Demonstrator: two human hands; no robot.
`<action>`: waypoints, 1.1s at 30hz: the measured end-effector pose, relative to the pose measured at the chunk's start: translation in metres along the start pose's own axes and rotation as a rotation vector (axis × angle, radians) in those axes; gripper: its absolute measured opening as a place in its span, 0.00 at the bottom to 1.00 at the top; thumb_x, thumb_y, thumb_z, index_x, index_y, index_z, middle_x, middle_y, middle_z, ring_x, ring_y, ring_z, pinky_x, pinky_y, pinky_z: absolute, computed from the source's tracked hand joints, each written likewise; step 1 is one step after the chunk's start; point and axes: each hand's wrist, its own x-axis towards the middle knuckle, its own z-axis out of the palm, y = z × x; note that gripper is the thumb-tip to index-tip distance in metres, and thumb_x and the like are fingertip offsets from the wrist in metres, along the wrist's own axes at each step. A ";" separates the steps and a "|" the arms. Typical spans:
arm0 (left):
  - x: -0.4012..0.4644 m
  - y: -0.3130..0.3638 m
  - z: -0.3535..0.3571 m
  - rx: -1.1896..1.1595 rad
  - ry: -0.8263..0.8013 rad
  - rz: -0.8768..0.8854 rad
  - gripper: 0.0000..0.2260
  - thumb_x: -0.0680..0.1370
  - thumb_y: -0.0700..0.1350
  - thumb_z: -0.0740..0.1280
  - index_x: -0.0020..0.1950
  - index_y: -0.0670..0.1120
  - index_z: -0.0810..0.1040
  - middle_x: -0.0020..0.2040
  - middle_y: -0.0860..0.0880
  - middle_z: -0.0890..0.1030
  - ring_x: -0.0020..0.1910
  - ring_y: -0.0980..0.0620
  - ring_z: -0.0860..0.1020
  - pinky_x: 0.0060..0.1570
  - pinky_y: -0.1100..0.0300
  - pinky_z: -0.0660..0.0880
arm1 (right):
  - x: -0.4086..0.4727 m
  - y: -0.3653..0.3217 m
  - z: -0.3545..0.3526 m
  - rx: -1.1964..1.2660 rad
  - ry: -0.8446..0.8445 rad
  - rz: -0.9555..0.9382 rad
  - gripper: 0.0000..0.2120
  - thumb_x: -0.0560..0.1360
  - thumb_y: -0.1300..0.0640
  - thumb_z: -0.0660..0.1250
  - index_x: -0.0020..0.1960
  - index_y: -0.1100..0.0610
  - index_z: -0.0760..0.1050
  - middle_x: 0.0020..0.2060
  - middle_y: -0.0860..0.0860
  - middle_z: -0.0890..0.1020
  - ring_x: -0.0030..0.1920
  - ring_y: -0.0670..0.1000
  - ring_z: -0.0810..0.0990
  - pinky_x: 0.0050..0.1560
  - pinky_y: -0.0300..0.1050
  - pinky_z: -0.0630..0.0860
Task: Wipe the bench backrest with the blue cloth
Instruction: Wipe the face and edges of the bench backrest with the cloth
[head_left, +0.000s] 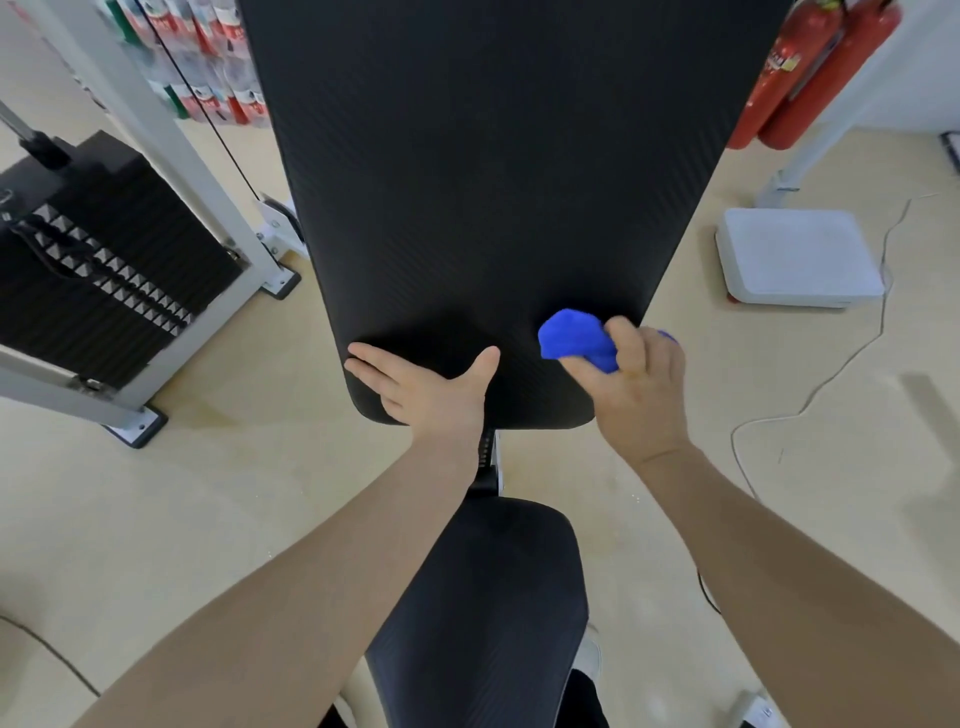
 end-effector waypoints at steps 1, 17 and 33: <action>0.000 -0.001 0.000 0.009 0.002 0.009 0.58 0.65 0.51 0.77 0.74 0.48 0.32 0.76 0.51 0.36 0.76 0.43 0.47 0.73 0.45 0.53 | -0.007 -0.004 0.001 -0.003 -0.057 0.005 0.32 0.62 0.72 0.65 0.60 0.47 0.68 0.56 0.56 0.64 0.46 0.58 0.67 0.46 0.55 0.69; -0.011 -0.023 -0.014 0.253 -0.041 0.214 0.53 0.68 0.50 0.74 0.74 0.46 0.34 0.76 0.48 0.36 0.75 0.43 0.47 0.71 0.48 0.53 | -0.028 -0.022 0.006 0.147 -0.074 0.095 0.14 0.68 0.66 0.55 0.51 0.53 0.67 0.55 0.57 0.64 0.46 0.59 0.64 0.47 0.56 0.73; -0.003 -0.051 -0.026 0.227 0.016 0.387 0.40 0.72 0.36 0.65 0.76 0.50 0.44 0.76 0.48 0.45 0.74 0.51 0.51 0.72 0.48 0.54 | -0.039 -0.056 0.027 0.066 -0.060 -0.017 0.15 0.69 0.68 0.56 0.51 0.52 0.70 0.52 0.56 0.66 0.44 0.58 0.67 0.45 0.52 0.65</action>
